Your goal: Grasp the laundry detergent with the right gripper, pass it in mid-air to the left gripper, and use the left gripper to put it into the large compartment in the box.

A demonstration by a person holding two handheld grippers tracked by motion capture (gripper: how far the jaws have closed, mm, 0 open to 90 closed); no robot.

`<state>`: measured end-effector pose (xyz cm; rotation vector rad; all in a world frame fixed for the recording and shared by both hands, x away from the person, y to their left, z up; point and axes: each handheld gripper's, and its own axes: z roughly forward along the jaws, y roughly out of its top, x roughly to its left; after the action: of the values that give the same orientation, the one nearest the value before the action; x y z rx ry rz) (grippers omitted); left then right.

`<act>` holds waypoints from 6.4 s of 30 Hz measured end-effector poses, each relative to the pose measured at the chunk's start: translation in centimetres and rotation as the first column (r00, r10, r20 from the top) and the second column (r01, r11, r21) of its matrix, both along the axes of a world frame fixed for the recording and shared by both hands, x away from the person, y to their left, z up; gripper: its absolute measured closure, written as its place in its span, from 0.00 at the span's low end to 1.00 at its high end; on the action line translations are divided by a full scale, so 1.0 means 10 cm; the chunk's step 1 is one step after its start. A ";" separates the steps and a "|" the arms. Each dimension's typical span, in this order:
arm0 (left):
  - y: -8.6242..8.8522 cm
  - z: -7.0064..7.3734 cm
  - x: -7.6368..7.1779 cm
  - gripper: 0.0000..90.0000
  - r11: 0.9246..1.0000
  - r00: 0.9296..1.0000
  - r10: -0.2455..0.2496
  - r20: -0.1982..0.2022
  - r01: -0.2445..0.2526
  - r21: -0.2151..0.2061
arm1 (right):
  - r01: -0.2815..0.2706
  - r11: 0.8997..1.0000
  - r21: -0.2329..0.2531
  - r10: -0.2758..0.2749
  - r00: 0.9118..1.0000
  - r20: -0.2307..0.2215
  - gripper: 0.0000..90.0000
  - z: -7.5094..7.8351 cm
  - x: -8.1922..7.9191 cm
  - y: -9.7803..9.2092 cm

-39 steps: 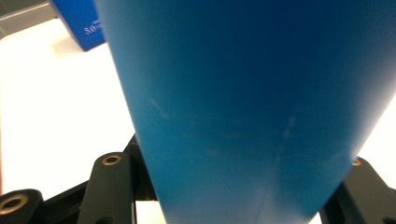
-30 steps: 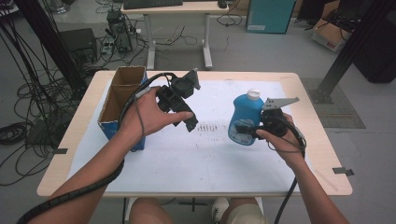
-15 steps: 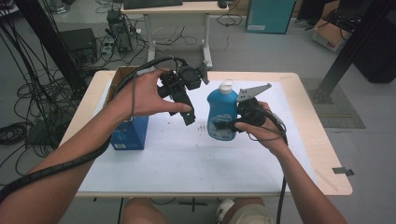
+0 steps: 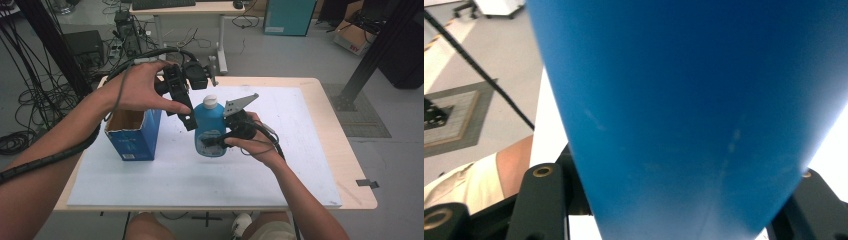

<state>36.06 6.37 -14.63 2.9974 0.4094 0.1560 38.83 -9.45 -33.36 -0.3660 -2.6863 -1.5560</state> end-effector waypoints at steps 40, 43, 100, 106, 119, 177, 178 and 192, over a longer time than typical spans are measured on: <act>-0.04 -0.31 -0.01 0.06 0.992 0.981 -0.111 -0.161 0.120 0.049 | -0.225 0.974 0.025 0.220 0.967 0.130 0.47 0.16 -0.24 0.48; -0.05 -0.32 -0.01 0.06 0.991 0.980 -0.113 -0.163 0.122 0.052 | -0.230 0.973 0.020 0.225 0.966 0.127 0.47 0.15 -0.25 0.47; -0.08 -0.32 -0.02 0.06 0.988 0.979 -0.123 -0.162 0.136 0.074 | -0.216 0.976 0.042 0.208 0.968 0.138 0.47 0.17 -0.24 0.45; -0.08 -0.32 -0.02 0.06 0.988 0.980 -0.122 -0.159 0.136 0.078 | -0.212 0.976 0.041 0.204 0.969 0.139 0.47 0.17 -0.23 0.45; -0.06 -0.32 -0.01 0.06 0.989 0.982 -0.111 -0.153 0.125 0.082 | -0.215 0.975 0.048 0.207 0.969 0.134 0.48 0.15 -0.22 0.45; -0.10 -0.33 -0.05 0.41 0.981 0.984 -0.151 -0.099 0.162 0.109 | -0.210 0.976 0.058 0.199 0.969 0.147 0.47 0.16 -0.25 0.41; -0.10 -0.34 -0.04 0.41 0.978 0.983 -0.165 -0.085 0.174 0.113 | -0.209 0.976 0.060 0.199 0.969 0.144 0.47 0.16 -0.25 0.41; -0.11 -0.37 -0.03 0.42 0.979 0.983 -0.157 -0.093 0.167 0.112 | -0.225 0.973 0.055 0.214 0.965 0.154 0.46 0.12 -0.22 0.42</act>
<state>35.76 5.31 -18.35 3.1466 0.1659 0.0421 36.59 -5.25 -32.20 0.0508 -2.6534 -1.6669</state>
